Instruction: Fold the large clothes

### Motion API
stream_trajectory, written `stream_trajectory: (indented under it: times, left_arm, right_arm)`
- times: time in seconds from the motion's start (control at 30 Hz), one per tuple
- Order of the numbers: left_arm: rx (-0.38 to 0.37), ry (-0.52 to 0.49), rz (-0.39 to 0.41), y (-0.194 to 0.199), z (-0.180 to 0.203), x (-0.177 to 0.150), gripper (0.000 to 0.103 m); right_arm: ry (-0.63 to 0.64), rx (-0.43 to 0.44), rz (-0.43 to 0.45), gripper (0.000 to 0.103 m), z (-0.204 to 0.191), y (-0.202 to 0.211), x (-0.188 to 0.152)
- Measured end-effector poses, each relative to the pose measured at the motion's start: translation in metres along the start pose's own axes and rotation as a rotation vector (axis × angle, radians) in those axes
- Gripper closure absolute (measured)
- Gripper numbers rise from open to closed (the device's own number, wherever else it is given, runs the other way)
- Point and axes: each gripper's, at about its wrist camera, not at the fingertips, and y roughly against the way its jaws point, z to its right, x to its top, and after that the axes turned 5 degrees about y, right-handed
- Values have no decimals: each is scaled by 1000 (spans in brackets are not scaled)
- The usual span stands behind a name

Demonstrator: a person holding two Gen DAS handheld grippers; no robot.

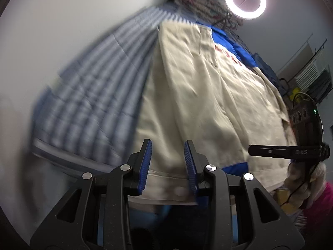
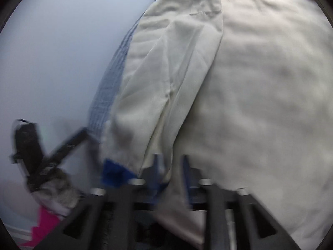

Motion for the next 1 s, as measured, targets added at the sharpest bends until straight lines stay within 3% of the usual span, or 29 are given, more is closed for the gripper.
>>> stream_trajectory:
  times: [0.07,0.17,0.2,0.3,0.4,0.5,0.57,0.6,0.63,0.67,0.7,0.73,0.8,0.9,1.0]
  left_arm:
    - [-35,20,-47,-13,3,-2,70]
    - [-58,54,-99,-33,4,-3,70]
    - [-84,91,-124,-40,2,-2,70]
    - [-138,163,-124,-39,-4,3,70]
    - [-131,169,-82,-29,-6,12,70]
    - [-117,170,-93,-36,-6,20,70]
    - [-120,168,-126,-50,0,21,78]
    - [-113,166,-148,-58,2,20,94]
    - [-105,165,-159,-64,5,21,96]
    - [-101,165,-159,-69,7,21,96]
    - [-105,170,-160,-71,8,22,99]
    - [-126,183,-161,-71,8,24,99]
    - [-167,220,-154,-68,4,27,99]
    - [-160,276,-116,-60,-7,34,99]
    - [-181,324,-143,-68,-18,36,99]
  right_arm:
    - [3,14,27,45,-3,7,-6]
    - [2,39,14,44,-6,6,-11]
    - [3,37,-2,48,-7,0,-9]
    - [9,9,-64,78,-8,-22,-14]
    - [-5,9,-51,79,-4,-14,-19]
    - [6,8,-42,79,-4,0,-25]
    - [7,23,-44,70,-7,2,-25]
    - [4,22,-43,54,-9,2,-25]
    - [2,20,-41,46,-11,-1,-23]
    - [5,22,-37,46,-13,-3,-22]
    - [13,22,-43,51,-16,-6,-22]
    - [22,20,-52,69,-16,-7,-22]
    - [59,-5,-82,83,-22,-18,-23]
    - [29,65,-65,89,-14,-13,-27]
    - [11,77,-46,90,-2,-1,-32]
